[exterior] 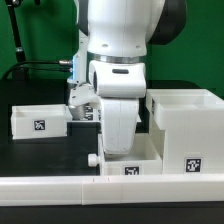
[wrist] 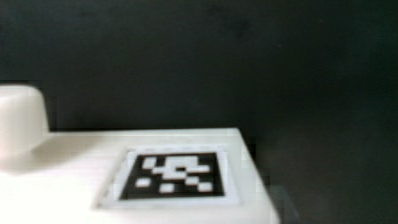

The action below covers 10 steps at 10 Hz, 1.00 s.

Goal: Assemble drawer

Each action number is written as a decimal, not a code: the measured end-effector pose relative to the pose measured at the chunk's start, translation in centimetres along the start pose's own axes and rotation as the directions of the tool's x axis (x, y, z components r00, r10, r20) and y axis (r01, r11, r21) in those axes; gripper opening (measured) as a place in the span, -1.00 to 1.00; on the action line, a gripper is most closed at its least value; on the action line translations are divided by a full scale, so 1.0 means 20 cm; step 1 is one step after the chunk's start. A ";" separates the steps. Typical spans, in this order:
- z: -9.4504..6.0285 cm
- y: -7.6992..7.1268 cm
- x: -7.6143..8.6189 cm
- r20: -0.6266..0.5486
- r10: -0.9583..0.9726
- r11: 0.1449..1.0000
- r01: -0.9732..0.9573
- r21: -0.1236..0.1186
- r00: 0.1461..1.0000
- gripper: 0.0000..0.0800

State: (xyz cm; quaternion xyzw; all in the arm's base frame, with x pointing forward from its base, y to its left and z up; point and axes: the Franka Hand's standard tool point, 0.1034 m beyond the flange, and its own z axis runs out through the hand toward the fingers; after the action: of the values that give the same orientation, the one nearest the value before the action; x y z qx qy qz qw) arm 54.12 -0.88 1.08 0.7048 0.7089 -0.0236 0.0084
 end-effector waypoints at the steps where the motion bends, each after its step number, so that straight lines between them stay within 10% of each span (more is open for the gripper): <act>1: 0.00 0.00 0.00 0.000 0.001 1.000 -0.001 0.000 1.000 -0.89; 10: 0.01 0.00 0.05 -0.007 0.058 0.998 -0.059 -0.017 0.998 -0.89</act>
Offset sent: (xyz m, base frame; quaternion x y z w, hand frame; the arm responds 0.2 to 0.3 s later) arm -0.0006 0.0110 -0.0062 -0.0055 0.0059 0.0025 1.0000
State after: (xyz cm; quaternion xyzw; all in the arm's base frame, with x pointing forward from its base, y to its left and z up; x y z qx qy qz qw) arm 54.11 0.15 0.84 0.7252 0.6882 -0.0151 0.0129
